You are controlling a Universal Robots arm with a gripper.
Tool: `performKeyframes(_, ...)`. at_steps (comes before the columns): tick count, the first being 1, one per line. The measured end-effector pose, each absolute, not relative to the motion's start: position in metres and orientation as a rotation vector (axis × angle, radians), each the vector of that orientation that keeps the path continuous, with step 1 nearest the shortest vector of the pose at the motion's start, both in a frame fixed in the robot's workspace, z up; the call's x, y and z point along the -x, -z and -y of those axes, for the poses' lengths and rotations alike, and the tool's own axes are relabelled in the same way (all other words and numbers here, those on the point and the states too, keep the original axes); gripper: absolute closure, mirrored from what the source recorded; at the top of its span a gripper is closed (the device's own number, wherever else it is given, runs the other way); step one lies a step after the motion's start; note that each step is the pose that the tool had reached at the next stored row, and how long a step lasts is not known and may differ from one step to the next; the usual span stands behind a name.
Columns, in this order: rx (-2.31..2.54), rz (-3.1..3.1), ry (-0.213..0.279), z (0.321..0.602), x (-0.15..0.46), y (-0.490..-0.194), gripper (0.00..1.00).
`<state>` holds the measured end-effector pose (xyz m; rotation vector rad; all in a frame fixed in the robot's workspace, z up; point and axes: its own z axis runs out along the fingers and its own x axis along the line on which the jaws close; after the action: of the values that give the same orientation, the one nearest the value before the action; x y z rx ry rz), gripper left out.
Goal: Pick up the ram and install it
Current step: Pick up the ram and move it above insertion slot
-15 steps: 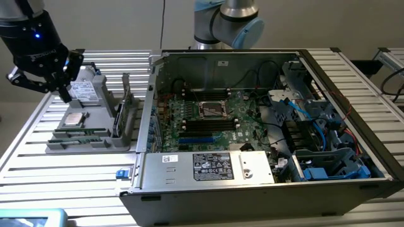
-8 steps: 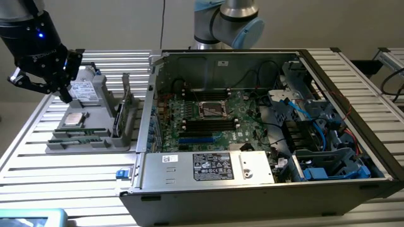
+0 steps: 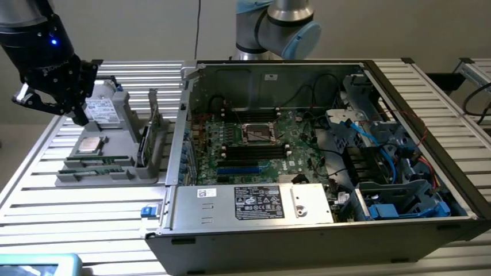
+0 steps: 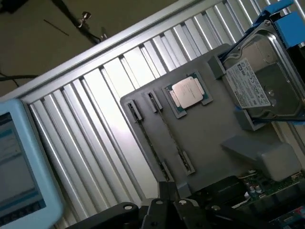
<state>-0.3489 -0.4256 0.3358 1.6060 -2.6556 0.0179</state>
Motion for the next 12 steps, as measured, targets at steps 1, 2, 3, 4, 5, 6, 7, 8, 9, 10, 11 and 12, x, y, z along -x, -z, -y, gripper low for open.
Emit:
performKeyframes(1, -1.632, 2.640, -0.018, 0.4256, 0.3489, -0.3356, 0.89)
performKeyframes(2, -1.656, 2.625, -0.019, 0.4256, 0.3489, -0.3356, 0.89)
performKeyframes(3, -1.679, 2.610, -0.020, 0.4256, 0.3489, -0.3354, 0.89)
performKeyframes(4, -1.703, 2.595, -0.020, 0.4256, 0.3490, -0.3353, 0.89)
performKeyframes(5, -1.726, 2.580, -0.021, 0.4256, 0.3489, -0.3352, 0.89)
performKeyframes(6, -1.749, 2.564, -0.021, 0.4256, 0.3489, -0.3351, 0.89)
performKeyframes(7, -1.772, 2.549, -0.022, 0.4256, 0.3489, -0.3350, 0.89)
performKeyframes(8, -1.795, 2.532, -0.022, 0.4256, 0.3489, -0.3349, 0.89)
performKeyframes(9, -1.820, 2.515, -0.023, 0.4256, 0.3489, -0.3348, 0.89)
performKeyframes(10, -1.843, 2.498, -0.023, 0.4256, 0.3490, -0.3347, 0.89)
performKeyframes(11, -1.865, 2.482, -0.024, 0.4256, 0.3489, -0.3345, 0.89)
performKeyframes(12, -1.888, 2.465, -0.024, 0.4256, 0.3489, -0.3344, 0.89)
